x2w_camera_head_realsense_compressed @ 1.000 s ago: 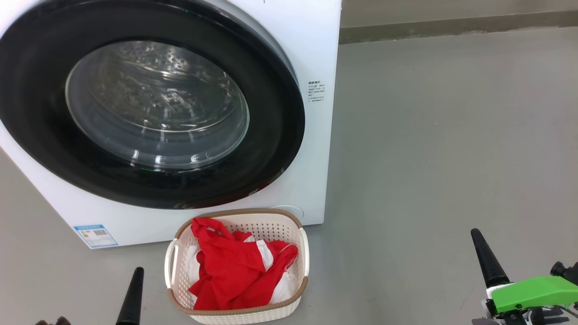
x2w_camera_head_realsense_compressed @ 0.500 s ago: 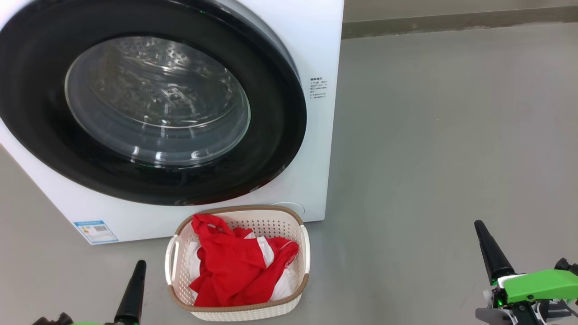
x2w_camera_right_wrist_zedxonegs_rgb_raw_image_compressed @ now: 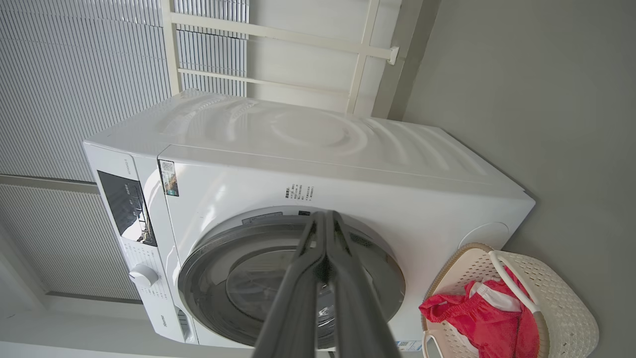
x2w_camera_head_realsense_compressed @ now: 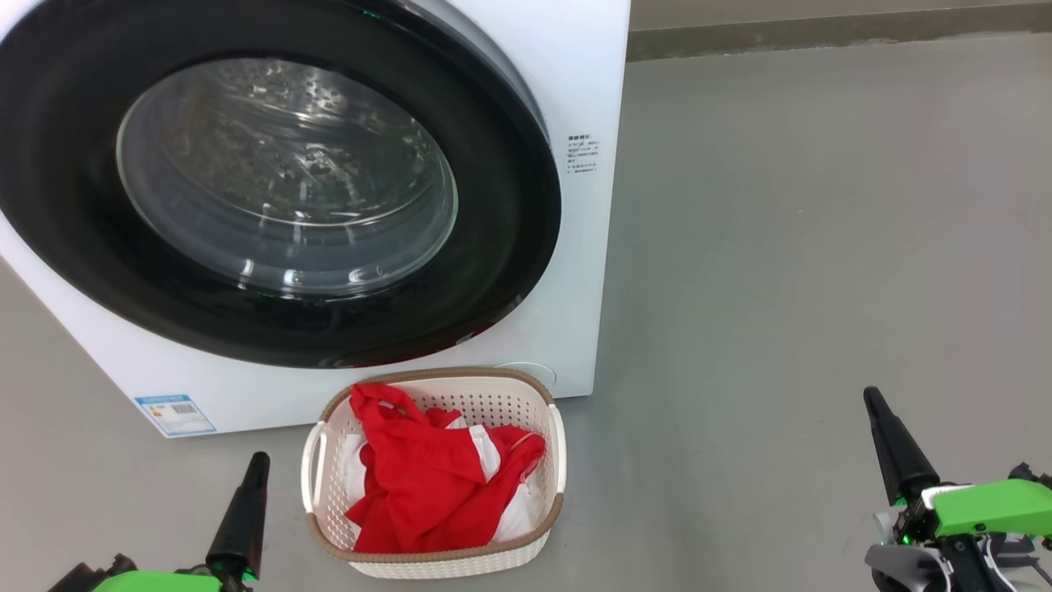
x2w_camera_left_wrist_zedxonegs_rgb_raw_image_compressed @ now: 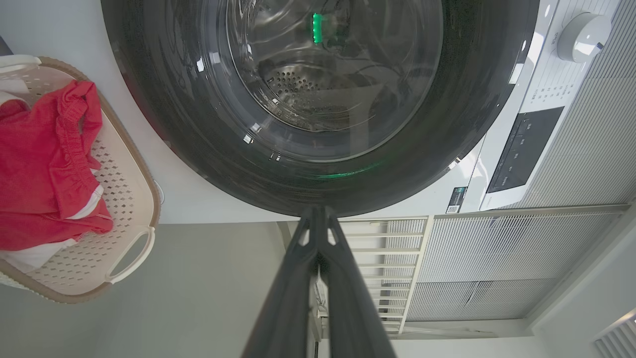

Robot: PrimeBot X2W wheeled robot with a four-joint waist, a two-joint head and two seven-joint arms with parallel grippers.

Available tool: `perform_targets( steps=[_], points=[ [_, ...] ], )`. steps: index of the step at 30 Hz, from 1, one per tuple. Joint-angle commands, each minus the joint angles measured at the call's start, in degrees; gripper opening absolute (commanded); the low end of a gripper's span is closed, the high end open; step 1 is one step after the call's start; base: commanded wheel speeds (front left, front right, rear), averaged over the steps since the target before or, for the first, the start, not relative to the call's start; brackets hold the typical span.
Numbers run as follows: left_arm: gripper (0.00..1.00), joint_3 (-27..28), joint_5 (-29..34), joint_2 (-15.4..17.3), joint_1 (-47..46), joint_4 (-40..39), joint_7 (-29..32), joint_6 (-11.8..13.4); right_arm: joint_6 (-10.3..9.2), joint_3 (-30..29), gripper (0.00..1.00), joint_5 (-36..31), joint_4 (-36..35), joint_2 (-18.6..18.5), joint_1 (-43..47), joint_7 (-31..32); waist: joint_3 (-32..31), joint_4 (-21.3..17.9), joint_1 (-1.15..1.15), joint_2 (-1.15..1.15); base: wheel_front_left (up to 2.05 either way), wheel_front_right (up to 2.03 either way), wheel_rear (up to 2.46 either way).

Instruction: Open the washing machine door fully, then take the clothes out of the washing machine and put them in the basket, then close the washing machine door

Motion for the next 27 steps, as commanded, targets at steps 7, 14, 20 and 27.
perform_targets(
  steps=[7, 14, 20, 27],
  points=[
    [0.00, 1.47, -0.99, 1.04, -2.36, -1.19, 0.42, -0.41, 0.02, 0.70, 0.00, 1.33, -1.65, -0.36, -2.86, 0.43, 0.02, 0.01, 0.00, 0.00, 0.00, 0.00, 0.00],
    [0.00, 1.46, -1.00, 1.04, -2.36, -1.19, 0.42, -0.41, 0.02, 0.70, 0.00, 1.34, -1.65, -0.36, -2.86, 0.43, 0.02, 0.01, 0.00, 0.00, 0.00, 0.00, 0.00],
    [0.00, 1.46, -1.00, 1.04, -2.36, -1.19, 0.42, -0.41, 0.02, 0.70, 0.00, 1.34, -1.65, -0.36, -2.86, 0.42, 0.02, 0.01, 0.00, 0.00, 0.00, 0.00, 0.00],
    [0.00, 1.46, -1.00, 1.04, -2.36, -1.19, 0.41, -0.41, 0.02, 0.71, 0.00, 1.34, -1.65, -0.36, -2.86, 0.42, 0.02, 0.01, 0.00, 0.00, 0.00, 0.00, 0.00]
  ],
)
